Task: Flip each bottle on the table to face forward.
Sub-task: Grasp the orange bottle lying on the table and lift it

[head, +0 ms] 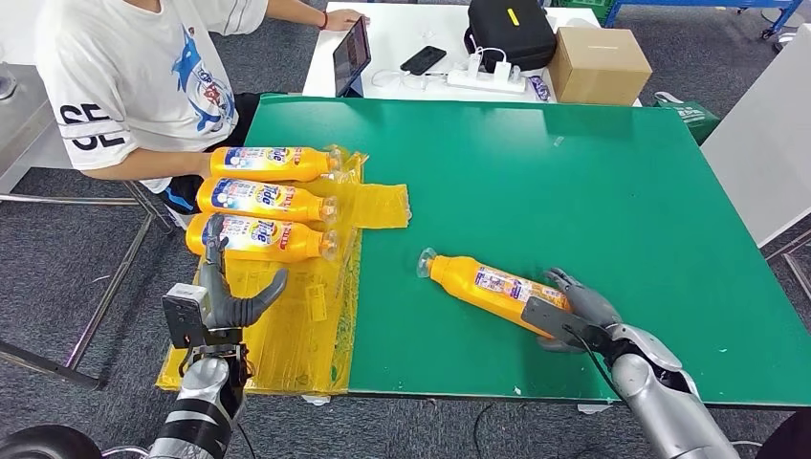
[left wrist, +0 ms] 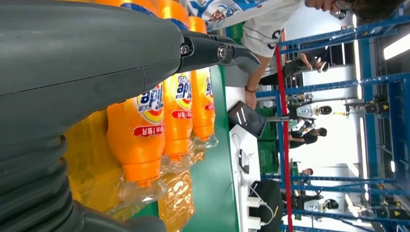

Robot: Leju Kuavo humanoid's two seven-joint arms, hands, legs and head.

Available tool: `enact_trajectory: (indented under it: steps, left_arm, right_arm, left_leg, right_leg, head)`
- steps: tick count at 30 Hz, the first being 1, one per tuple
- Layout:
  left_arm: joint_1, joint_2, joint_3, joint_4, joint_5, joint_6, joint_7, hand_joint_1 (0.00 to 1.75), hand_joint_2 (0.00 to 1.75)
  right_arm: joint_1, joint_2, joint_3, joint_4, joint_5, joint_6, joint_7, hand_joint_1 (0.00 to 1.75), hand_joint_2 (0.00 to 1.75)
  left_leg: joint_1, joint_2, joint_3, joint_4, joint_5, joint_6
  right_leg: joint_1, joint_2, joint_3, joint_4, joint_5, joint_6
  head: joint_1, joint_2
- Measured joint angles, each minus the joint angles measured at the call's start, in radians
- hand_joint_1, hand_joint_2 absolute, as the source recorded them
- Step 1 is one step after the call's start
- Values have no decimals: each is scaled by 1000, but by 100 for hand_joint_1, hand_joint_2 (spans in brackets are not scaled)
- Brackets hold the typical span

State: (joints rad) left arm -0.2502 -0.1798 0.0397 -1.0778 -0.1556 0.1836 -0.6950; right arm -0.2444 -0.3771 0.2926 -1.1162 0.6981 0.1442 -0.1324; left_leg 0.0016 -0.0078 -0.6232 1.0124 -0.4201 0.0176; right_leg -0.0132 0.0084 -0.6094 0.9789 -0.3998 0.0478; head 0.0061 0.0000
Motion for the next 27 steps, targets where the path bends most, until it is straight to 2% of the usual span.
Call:
enact_trajectory:
  steps: [5,6,7,10,11,12,20,27]
  left_arm:
    - [-8,-2,-2,17,3,-2,0,0,175]
    - [-11,-4,-3,22,5,-2,0,0,175]
    - [-13,-5,-3,26,6,0,0,0,175]
    - [-14,-7,-3,30,6,4,0,0,175]
    - [-14,-8,-3,32,6,4,0,0,175]
    - [-14,-9,-3,34,7,3,0,0,175]
    - [-15,-17,-4,53,10,-7,12,0,175]
    - [-15,-22,-4,67,19,-17,24,0,175]
  right_arm:
    - [-19,4,13,31,-7,-12,-2,0,175]
    - [-25,8,19,44,-11,-25,-4,5,175]
    - [-30,14,25,54,-13,-43,-8,22,175]
    - [-28,42,29,69,-6,-101,-25,136,175]
    - [-25,54,29,72,-2,-123,-35,163,175]
    - [-21,66,29,75,1,-145,-49,171,175]
    - [21,152,7,83,19,-260,-145,175,175]
    - [51,203,-33,72,26,-284,-166,173,175]
  left_leg:
    - [0,0,1,0,0,0]
    - [0,0,1,0,0,0]
    - [0,0,1,0,0,0]
    - [0,1,1,0,0,0]
    - [1,2,1,0,0,0]
    - [1,2,1,0,0,0]
    - [1,2,1,0,0,0]
    - [1,2,1,0,0,0]
  right_leg:
    - [0,0,0,0,0,0]
    - [0,0,0,0,1,0]
    - [0,0,1,0,1,0]
    - [1,1,0,0,1,0]
    - [1,1,0,0,1,0]
    - [1,1,0,0,1,0]
    - [1,1,0,0,0,0]
    - [1,1,0,0,0,0]
  head:
    - [0,0]
    - [0,0]
    - [0,0]
    - [0,0]
    - [0,0]
    - [0,0]
    - [0,0]
    - [0,0]
